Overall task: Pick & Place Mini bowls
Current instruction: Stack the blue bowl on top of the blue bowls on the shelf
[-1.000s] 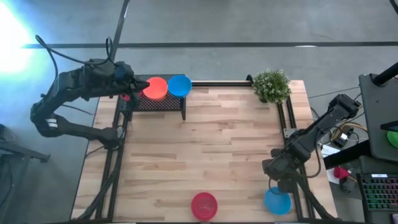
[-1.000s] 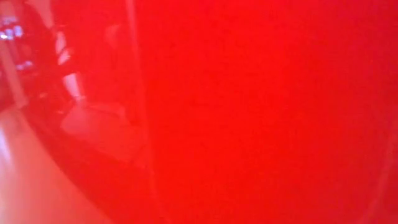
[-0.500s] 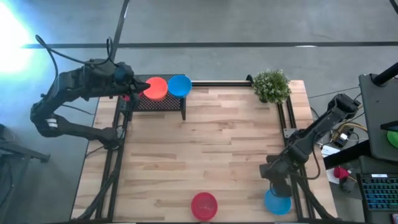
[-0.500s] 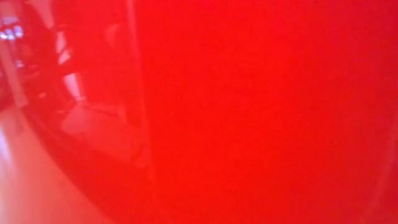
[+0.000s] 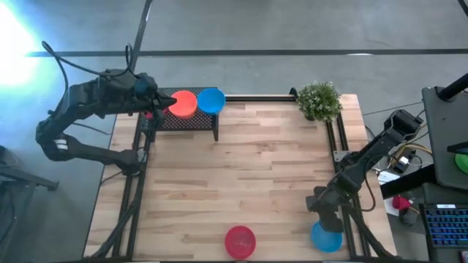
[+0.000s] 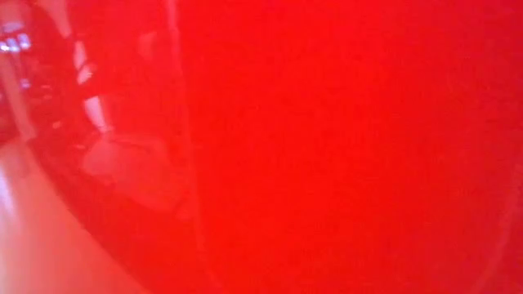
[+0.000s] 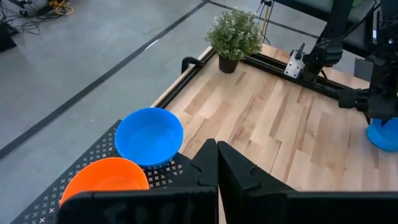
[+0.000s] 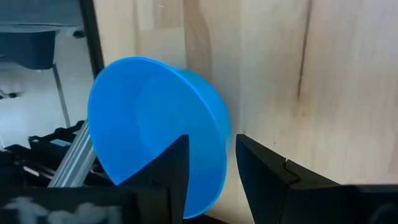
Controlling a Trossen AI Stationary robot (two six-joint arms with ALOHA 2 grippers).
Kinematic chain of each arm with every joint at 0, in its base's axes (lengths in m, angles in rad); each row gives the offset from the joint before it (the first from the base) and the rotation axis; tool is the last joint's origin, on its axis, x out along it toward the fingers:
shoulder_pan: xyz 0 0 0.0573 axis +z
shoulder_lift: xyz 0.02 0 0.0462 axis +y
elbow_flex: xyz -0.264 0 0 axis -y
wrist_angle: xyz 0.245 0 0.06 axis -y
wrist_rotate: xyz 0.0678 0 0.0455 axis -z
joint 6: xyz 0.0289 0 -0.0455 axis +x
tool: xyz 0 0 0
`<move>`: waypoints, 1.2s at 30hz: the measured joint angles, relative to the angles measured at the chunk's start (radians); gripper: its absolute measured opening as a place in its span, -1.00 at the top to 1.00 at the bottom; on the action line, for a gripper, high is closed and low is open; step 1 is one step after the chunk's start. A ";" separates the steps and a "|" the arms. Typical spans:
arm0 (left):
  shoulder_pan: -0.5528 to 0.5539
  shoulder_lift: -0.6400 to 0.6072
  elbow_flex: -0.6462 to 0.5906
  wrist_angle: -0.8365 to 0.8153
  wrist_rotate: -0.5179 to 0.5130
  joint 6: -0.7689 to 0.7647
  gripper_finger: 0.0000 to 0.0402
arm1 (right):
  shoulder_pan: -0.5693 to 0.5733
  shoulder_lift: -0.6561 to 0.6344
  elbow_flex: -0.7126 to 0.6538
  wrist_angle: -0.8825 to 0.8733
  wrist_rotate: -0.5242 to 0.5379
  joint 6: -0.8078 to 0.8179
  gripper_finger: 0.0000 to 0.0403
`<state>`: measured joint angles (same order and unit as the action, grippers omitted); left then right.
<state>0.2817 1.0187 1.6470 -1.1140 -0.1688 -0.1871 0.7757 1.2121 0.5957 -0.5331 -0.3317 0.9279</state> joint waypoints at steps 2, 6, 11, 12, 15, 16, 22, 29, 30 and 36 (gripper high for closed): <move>0.000 0.000 0.000 -0.002 0.000 0.000 1.00 | 0.008 0.000 -0.003 0.010 -0.004 -0.001 0.37; 0.000 0.000 0.000 -0.003 0.000 -0.002 1.00 | 0.023 0.000 -0.031 0.009 -0.006 0.021 0.37; 0.000 0.000 0.000 -0.003 0.000 -0.006 1.00 | 0.044 0.000 -0.082 0.019 -0.002 0.041 0.37; 0.000 0.000 0.000 -0.003 0.000 -0.007 1.00 | 0.045 0.000 -0.091 0.023 -0.003 0.042 0.37; 0.000 0.000 0.000 -0.003 0.000 -0.021 1.00 | 0.045 0.000 -0.114 0.023 0.000 0.054 0.37; 0.000 0.000 0.000 -0.003 0.000 -0.025 1.00 | 0.045 0.000 -0.119 0.024 0.001 0.063 0.37; 0.000 0.000 0.000 -0.003 0.000 -0.029 1.00 | 0.045 0.000 -0.138 0.025 0.021 0.094 0.37; 0.000 0.000 0.000 -0.002 0.000 -0.029 1.00 | 0.045 0.000 -0.139 0.055 0.020 0.169 0.68; 0.000 0.000 0.000 -0.002 0.000 -0.029 1.00 | 0.045 0.000 -0.138 0.058 0.020 0.187 0.77; 0.000 0.000 0.000 -0.002 0.000 -0.027 1.00 | 0.040 0.000 -0.117 0.072 0.019 0.292 0.95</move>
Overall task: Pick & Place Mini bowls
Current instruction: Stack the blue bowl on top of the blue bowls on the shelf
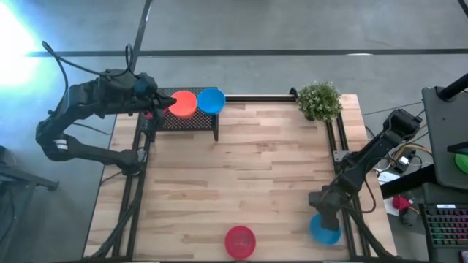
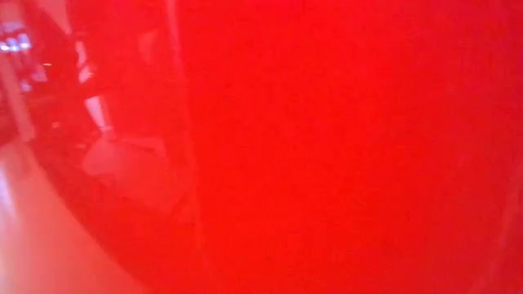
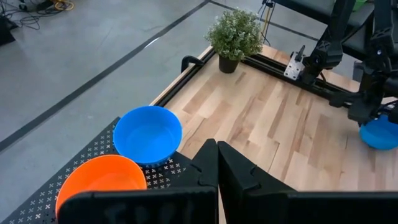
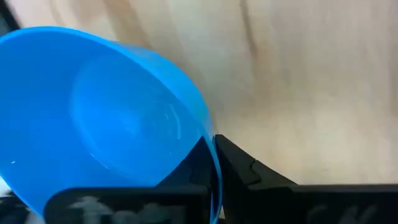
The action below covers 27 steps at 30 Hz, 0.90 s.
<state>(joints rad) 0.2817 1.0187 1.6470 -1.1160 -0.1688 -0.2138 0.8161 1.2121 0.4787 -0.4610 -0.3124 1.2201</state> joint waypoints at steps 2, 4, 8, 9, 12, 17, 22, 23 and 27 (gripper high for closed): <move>0.000 0.000 0.000 0.000 0.000 0.007 1.00 | -0.009 0.000 0.024 -0.003 -0.002 0.019 0.96; 0.000 0.000 0.000 0.000 0.000 0.020 1.00 | -0.032 0.000 0.061 -0.006 -0.003 0.034 0.96; 0.000 0.000 0.000 0.000 0.000 0.051 1.00 | -0.104 0.000 0.158 -0.027 -0.002 0.012 0.96; 0.000 0.000 0.000 0.000 0.000 0.052 1.00 | -0.126 0.000 0.186 -0.048 -0.002 -0.005 0.96; 0.000 0.000 0.000 -0.001 0.000 0.058 1.00 | -0.206 0.000 0.274 -0.134 0.005 -0.085 0.96; 0.000 0.000 0.000 -0.019 0.000 0.093 1.00 | -0.351 0.000 0.421 -0.245 0.058 -0.236 0.96; 0.000 0.000 0.000 -0.031 0.000 0.137 1.00 | -0.504 0.000 0.548 -0.348 0.119 -0.278 0.96; 0.000 0.000 0.000 -0.031 0.000 0.143 1.00 | -0.535 0.000 0.574 -0.363 0.134 -0.279 0.96; 0.000 0.000 0.000 -0.031 0.000 0.170 1.00 | -0.661 0.000 0.650 -0.377 0.189 -0.281 0.96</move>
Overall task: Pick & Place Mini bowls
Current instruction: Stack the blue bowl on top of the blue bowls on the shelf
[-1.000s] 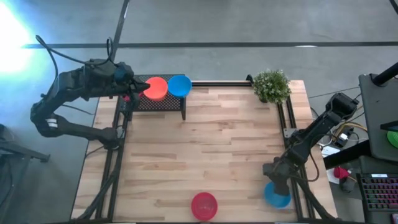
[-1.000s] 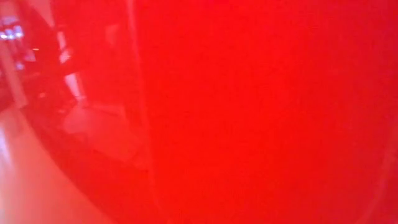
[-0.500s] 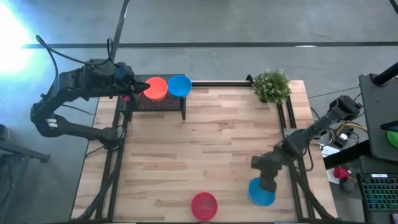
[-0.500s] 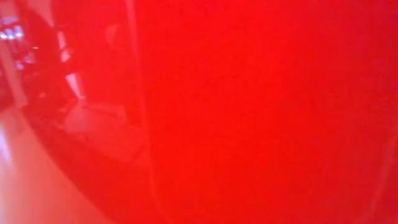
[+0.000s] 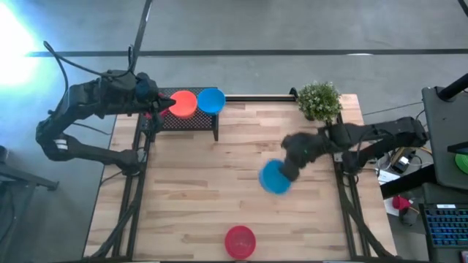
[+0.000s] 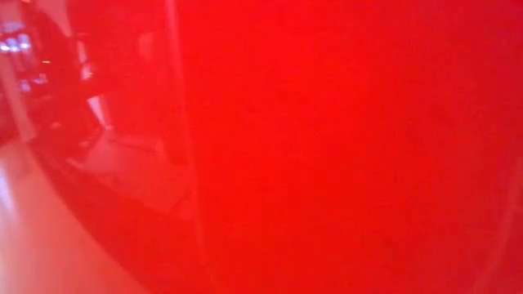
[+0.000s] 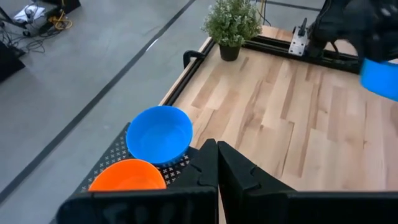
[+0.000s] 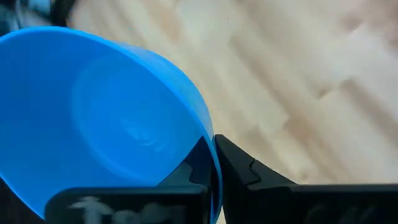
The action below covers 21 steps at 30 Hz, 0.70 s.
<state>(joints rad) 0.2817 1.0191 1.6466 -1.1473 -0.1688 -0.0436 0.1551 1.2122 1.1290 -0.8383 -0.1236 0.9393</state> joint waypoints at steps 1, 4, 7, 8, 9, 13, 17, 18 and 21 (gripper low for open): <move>0.000 0.000 0.000 0.000 0.000 0.004 1.00 | -0.031 0.006 0.016 0.000 0.012 0.006 0.96; 0.000 0.000 0.000 0.001 0.000 0.015 1.00 | -0.120 0.038 0.057 0.000 0.034 0.003 0.96; 0.000 0.000 0.000 0.001 0.000 0.016 1.00 | -0.194 0.106 0.093 0.003 0.041 -0.043 0.96; 0.000 0.000 0.000 0.001 0.000 0.015 1.00 | -0.216 0.134 0.103 0.001 0.041 -0.069 0.96; 0.000 0.000 0.000 0.001 0.000 0.015 1.00 | -0.233 0.165 0.114 0.000 0.039 -0.096 0.96; 0.000 0.000 0.000 0.001 0.011 0.015 1.00 | -0.279 0.307 0.161 0.000 -0.002 -0.216 0.96; 0.000 0.000 0.000 0.002 0.022 0.012 1.00 | -0.307 0.457 0.224 0.001 -0.031 -0.294 0.96; 0.000 0.000 0.000 0.002 0.022 0.011 1.00 | -0.312 0.497 0.239 0.001 -0.046 -0.319 0.96; 0.000 0.000 0.000 0.002 0.022 0.009 1.00 | -0.321 0.597 0.282 -0.002 -0.084 -0.375 0.96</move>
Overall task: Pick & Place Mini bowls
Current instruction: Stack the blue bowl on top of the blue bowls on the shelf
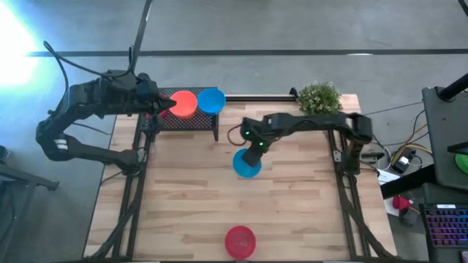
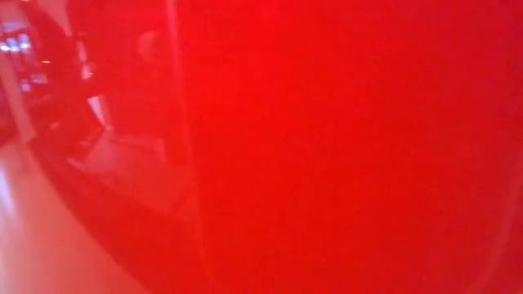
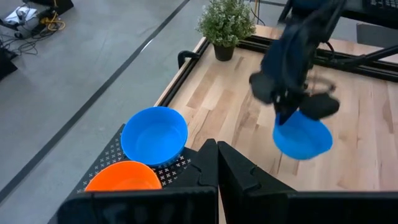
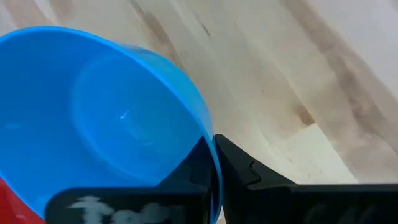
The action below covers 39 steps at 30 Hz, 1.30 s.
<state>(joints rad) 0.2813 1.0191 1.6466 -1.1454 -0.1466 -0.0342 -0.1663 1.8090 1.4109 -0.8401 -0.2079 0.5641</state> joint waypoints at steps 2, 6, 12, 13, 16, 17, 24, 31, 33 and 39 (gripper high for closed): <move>0.000 0.000 0.000 0.000 0.000 -0.006 1.00 | -0.003 0.060 0.026 -0.027 -0.008 -0.026 0.96; 0.000 0.000 0.000 0.000 0.007 -0.020 1.00 | -0.006 0.164 0.078 -0.108 -0.010 -0.071 0.96; 0.000 0.000 0.000 0.000 0.008 -0.022 1.00 | -0.005 0.252 0.138 -0.145 -0.010 -0.118 0.96; 0.000 0.000 0.000 0.000 0.008 -0.022 1.00 | -0.005 0.257 0.144 -0.145 -0.010 -0.121 0.96; 0.000 0.000 0.000 0.000 0.008 -0.023 1.00 | -0.005 0.268 0.163 -0.147 -0.005 -0.123 0.96; 0.000 0.000 0.000 0.000 0.008 -0.023 1.00 | -0.005 0.268 0.164 -0.147 -0.003 -0.123 0.96; 0.000 0.000 0.000 0.000 0.008 -0.023 1.00 | -0.005 0.263 0.166 -0.141 -0.001 -0.129 0.96; 0.000 0.000 0.000 0.000 0.008 -0.023 1.00 | -0.004 0.262 0.167 -0.139 -0.001 -0.130 0.83; 0.000 0.000 0.000 0.000 0.008 -0.023 1.00 | -0.004 0.262 0.167 -0.137 -0.001 -0.130 0.76; 0.000 0.000 0.000 0.000 0.008 -0.023 1.00 | -0.004 0.262 0.168 -0.133 -0.001 -0.130 0.53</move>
<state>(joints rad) 0.2813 1.0191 1.6463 -1.1456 -0.1381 -0.0570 -0.1703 2.0708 1.5787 -0.9728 -0.2089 0.4340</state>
